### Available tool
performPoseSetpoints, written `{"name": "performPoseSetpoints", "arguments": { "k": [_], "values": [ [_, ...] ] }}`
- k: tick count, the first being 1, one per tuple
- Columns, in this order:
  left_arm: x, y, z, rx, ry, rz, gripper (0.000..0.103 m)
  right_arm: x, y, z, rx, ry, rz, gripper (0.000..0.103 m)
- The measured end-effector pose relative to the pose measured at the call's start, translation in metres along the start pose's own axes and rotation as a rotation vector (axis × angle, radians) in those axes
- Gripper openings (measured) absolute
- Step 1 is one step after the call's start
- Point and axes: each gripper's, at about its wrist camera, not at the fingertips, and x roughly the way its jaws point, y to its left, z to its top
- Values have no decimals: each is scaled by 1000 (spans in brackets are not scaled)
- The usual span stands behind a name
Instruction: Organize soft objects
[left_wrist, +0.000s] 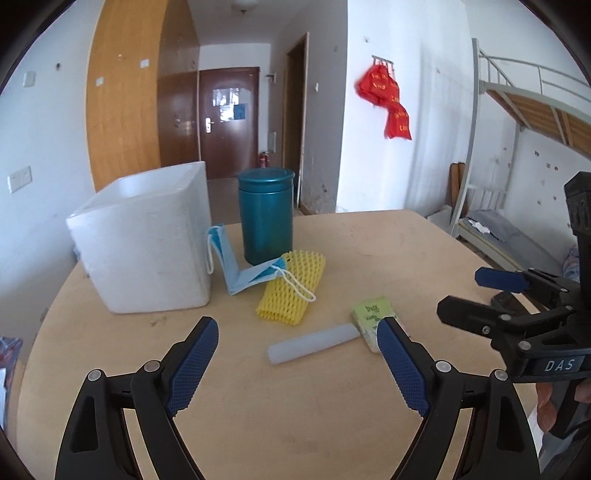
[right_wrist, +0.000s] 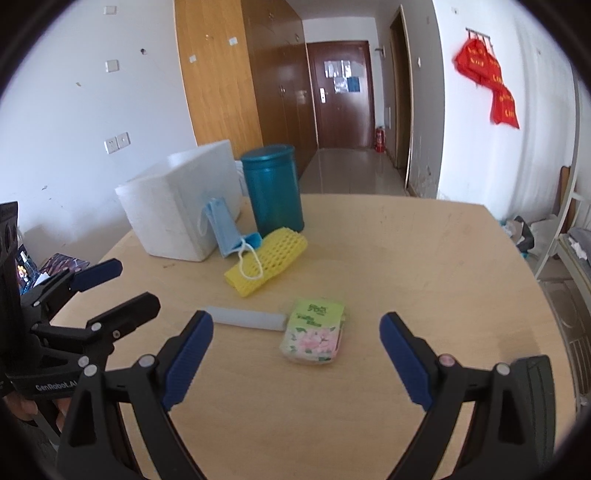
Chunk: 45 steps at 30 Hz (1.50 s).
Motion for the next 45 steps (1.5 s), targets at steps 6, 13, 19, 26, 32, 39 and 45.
{"name": "performPoseSetpoints", "arguments": {
  "k": [6, 13, 19, 26, 32, 39, 45],
  "values": [
    [42, 2, 0, 30, 68, -41, 88, 28, -8, -4, -2, 53, 13, 94],
    [72, 12, -1, 20, 109, -51, 88, 51, -17, -10, 3, 97, 0, 94],
    [93, 12, -2, 48, 144, -81, 88, 67, -20, -12, 0, 136, -1, 94],
    [106, 5, 1, 123, 170, -140, 88, 80, -28, -17, 28, 189, 31, 94],
    [120, 4, -3, 149, 205, -129, 88, 91, -32, -20, 40, 232, 41, 94],
    [129, 3, -7, 157, 245, -118, 88, 97, -27, -19, 5, 248, 23, 94],
    [134, 3, -12, 146, 301, -135, 83, 99, -22, -16, -13, 260, -4, 89]
  ]
}}
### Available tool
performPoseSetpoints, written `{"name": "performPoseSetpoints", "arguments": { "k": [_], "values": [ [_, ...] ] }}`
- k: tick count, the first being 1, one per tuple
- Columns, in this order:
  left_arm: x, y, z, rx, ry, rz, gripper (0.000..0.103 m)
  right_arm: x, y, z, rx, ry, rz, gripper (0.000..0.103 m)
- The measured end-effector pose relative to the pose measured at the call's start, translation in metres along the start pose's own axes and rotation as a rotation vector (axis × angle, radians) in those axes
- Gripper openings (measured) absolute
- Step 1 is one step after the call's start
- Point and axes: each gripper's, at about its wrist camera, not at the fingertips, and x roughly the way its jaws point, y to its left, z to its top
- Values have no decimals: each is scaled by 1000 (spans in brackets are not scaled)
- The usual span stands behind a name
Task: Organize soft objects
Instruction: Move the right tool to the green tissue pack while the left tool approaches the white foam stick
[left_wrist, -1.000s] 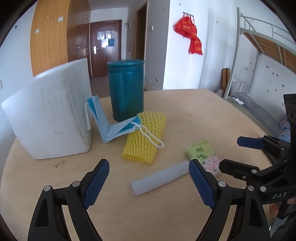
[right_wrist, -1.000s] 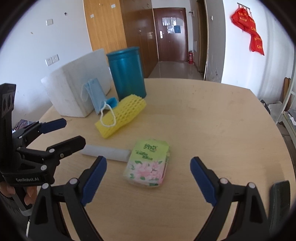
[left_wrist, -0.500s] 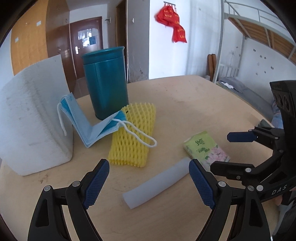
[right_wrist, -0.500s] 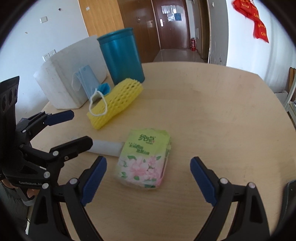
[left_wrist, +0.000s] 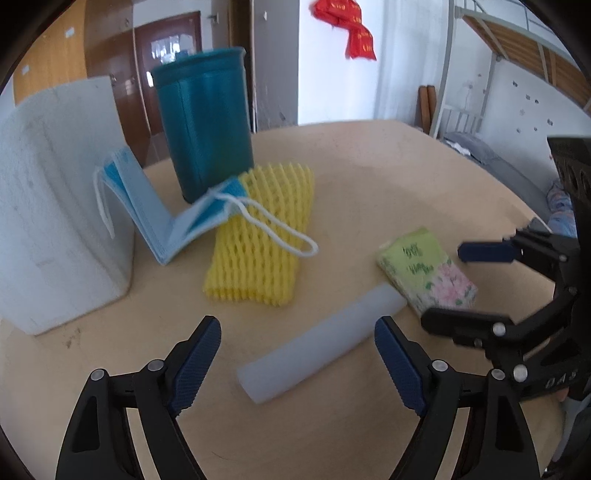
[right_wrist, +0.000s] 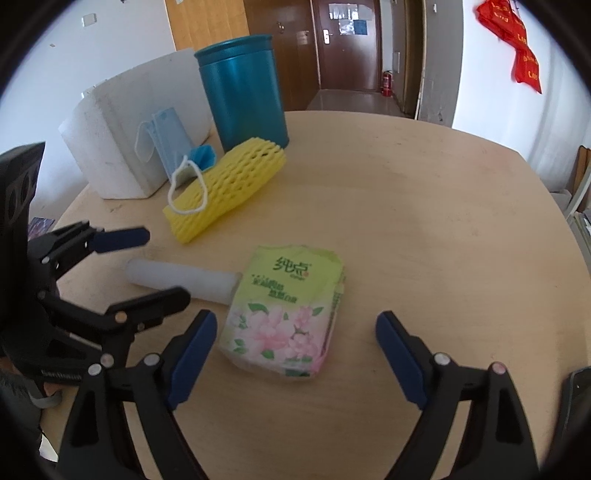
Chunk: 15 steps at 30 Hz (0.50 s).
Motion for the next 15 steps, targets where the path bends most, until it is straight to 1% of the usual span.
{"name": "performPoseSetpoints", "arguments": {
  "k": [3, 9, 12, 13, 15],
  "values": [
    [2, -5, -5, 13, 32, -17, 81, -1, -1, -1, 5, 5, -21, 88],
    [-8, -5, -8, 5, 14, -80, 81, -4, -10, -1, 36, 2, -22, 87],
    [-4, -1, -8, -14, 33, -80, 81, -3, -9, -1, 21, 1, -31, 80],
    [-4, -1, -8, -16, 35, -82, 79, -4, -8, -2, 18, 0, -31, 76],
    [-7, -1, -9, -18, 32, -91, 75, -6, -7, -2, 14, -1, -35, 72]
  ]
}}
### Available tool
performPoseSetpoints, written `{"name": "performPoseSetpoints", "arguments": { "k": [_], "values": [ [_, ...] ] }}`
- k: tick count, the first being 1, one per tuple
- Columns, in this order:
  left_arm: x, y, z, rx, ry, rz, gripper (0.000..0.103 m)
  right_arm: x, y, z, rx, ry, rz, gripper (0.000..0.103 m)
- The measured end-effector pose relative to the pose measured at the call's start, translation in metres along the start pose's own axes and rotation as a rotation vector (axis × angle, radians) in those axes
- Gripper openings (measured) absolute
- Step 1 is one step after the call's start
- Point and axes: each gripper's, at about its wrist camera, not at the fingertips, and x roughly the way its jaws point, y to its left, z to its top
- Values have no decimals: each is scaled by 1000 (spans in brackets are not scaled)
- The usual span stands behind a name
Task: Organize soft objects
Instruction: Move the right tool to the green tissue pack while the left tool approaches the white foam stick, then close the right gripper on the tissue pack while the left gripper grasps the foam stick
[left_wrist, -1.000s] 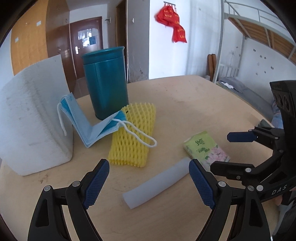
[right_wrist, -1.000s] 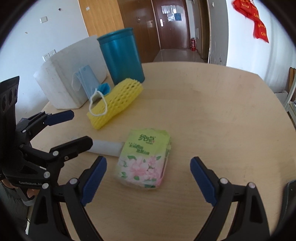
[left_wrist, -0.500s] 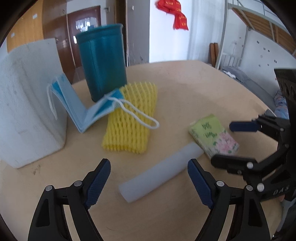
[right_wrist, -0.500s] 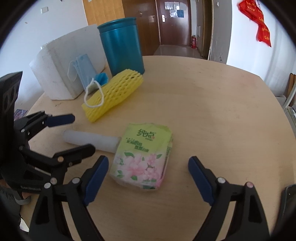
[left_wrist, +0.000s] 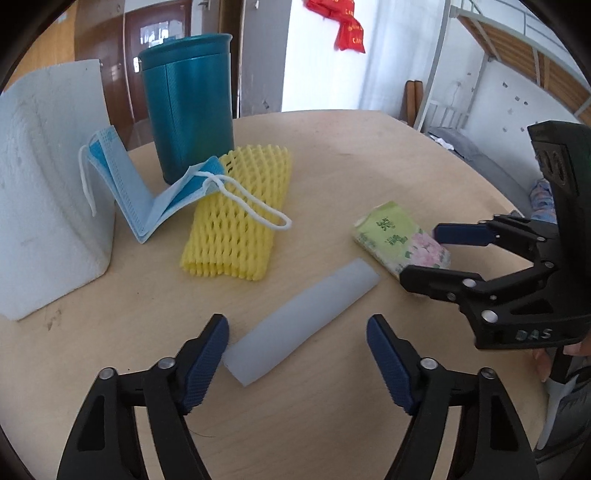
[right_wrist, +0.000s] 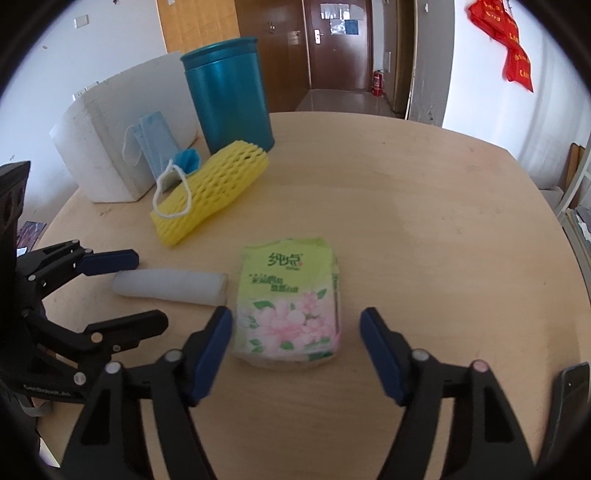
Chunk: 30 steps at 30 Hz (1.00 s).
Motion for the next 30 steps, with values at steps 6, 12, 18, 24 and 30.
{"name": "performPoseSetpoints", "arguments": {
  "k": [6, 12, 18, 24, 30],
  "values": [
    [-4, -7, -7, 42, 2, 57, 56, 1, 1, 2, -5, 2, -9, 57],
    [-8, -6, -10, 28, 2, 76, 25, -1, -4, 1, 17, -6, 6, 50],
    [-15, 1, -12, -35, -5, 63, 10, -5, -7, 0, 38, -21, 21, 43],
    [-32, 2, -16, -64, -43, 55, 10, -15, -7, 1, 48, -52, 29, 39],
    [-52, 0, -17, -82, -92, 68, 10, -32, -5, 0, 45, -92, 30, 38]
  ]
}}
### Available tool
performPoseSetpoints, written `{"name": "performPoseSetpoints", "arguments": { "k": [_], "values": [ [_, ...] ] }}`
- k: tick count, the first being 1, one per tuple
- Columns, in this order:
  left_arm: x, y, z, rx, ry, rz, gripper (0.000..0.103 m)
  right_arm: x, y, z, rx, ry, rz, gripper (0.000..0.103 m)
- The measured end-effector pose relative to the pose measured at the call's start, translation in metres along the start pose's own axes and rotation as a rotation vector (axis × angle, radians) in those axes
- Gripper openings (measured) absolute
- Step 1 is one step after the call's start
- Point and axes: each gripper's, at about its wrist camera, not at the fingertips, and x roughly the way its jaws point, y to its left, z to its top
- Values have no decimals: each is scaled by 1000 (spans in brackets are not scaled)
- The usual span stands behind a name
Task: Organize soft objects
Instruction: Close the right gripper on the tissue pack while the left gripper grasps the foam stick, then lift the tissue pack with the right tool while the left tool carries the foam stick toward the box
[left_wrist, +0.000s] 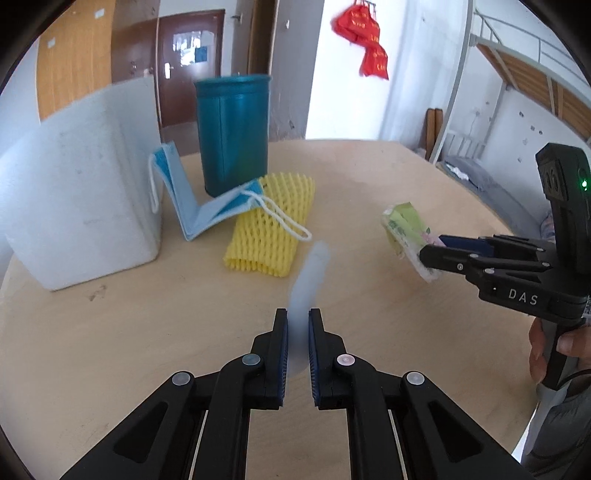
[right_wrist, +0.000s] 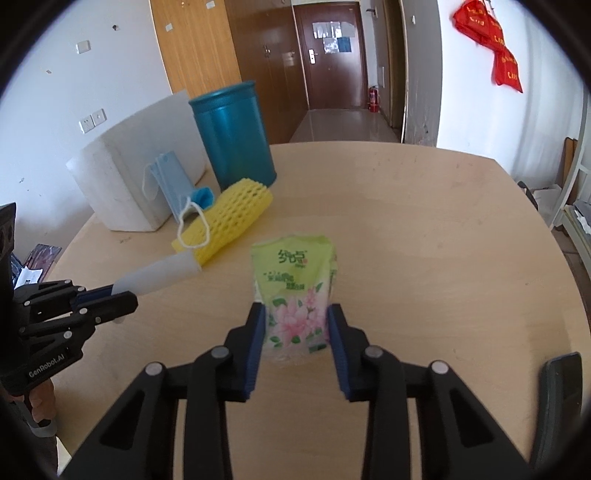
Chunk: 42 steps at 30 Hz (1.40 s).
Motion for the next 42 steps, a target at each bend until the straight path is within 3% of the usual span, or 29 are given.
{"name": "performPoseSetpoints", "arguments": {
  "k": [10, 22, 42],
  "values": [
    [-40, -13, -4, -9, -111, 10, 11, -29, 9, -5, -11, -43, 5, 38],
    [-81, -30, -26, -11, -165, 57, 11, -70, 28, -22, -32, -105, 24, 38],
    [-175, -21, -67, -77, -305, 179, 11, -120, 100, -39, -151, -212, 122, 38]
  ]
}}
